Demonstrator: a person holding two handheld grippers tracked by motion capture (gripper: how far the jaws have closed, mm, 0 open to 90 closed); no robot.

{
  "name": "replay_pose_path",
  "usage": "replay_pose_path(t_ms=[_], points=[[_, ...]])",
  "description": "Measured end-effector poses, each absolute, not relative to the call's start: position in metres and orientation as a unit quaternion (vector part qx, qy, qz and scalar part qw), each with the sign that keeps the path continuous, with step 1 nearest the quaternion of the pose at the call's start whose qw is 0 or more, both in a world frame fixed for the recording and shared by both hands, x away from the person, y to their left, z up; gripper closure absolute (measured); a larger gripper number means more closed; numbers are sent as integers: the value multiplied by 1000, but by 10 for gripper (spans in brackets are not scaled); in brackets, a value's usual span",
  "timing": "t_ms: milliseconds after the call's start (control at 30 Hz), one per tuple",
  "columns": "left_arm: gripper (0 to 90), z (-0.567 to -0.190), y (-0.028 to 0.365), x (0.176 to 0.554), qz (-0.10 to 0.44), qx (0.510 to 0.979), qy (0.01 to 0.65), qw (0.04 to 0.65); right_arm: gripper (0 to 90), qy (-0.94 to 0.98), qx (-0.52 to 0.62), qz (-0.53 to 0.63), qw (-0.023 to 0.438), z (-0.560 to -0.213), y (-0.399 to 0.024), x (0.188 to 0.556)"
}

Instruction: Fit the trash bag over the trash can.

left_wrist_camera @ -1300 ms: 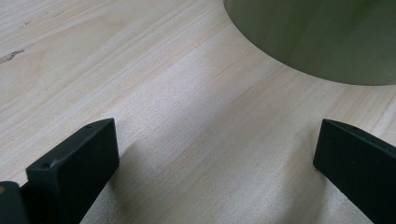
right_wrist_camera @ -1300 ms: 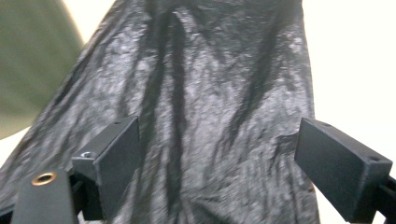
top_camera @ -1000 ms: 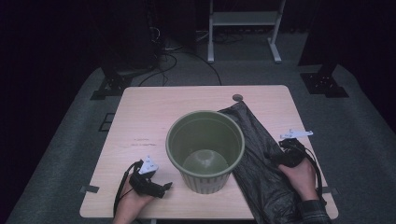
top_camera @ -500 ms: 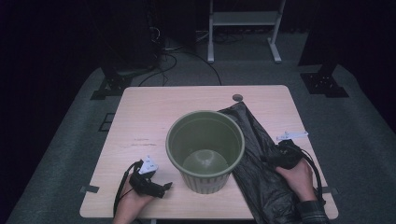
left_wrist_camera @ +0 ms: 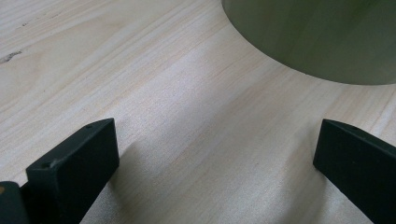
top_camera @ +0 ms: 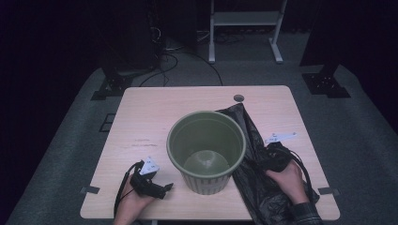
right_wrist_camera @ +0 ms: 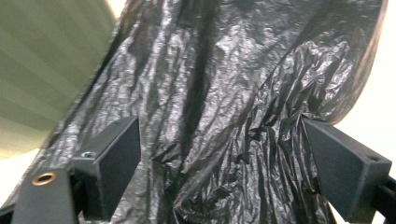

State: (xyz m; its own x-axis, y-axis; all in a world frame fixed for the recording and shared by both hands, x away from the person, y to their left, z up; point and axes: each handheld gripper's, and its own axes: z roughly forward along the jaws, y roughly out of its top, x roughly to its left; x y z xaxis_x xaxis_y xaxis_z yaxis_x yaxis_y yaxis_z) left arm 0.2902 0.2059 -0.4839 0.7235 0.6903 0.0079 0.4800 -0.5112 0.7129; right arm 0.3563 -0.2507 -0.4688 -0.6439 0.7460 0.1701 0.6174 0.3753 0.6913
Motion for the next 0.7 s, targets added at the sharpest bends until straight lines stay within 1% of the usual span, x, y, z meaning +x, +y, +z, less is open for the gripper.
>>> replay_pose_path(t_ms=[367,633,700], points=[[0,-484,206,290,147,857,341,358,137,837,393,374,76,-471,-222,357],[0,-484,206,290,147,857,341,358,137,845,382,367,76,-474,-206,357],[0,-484,206,290,147,857,341,358,137,847,381,362,82,-476,-202,356]])
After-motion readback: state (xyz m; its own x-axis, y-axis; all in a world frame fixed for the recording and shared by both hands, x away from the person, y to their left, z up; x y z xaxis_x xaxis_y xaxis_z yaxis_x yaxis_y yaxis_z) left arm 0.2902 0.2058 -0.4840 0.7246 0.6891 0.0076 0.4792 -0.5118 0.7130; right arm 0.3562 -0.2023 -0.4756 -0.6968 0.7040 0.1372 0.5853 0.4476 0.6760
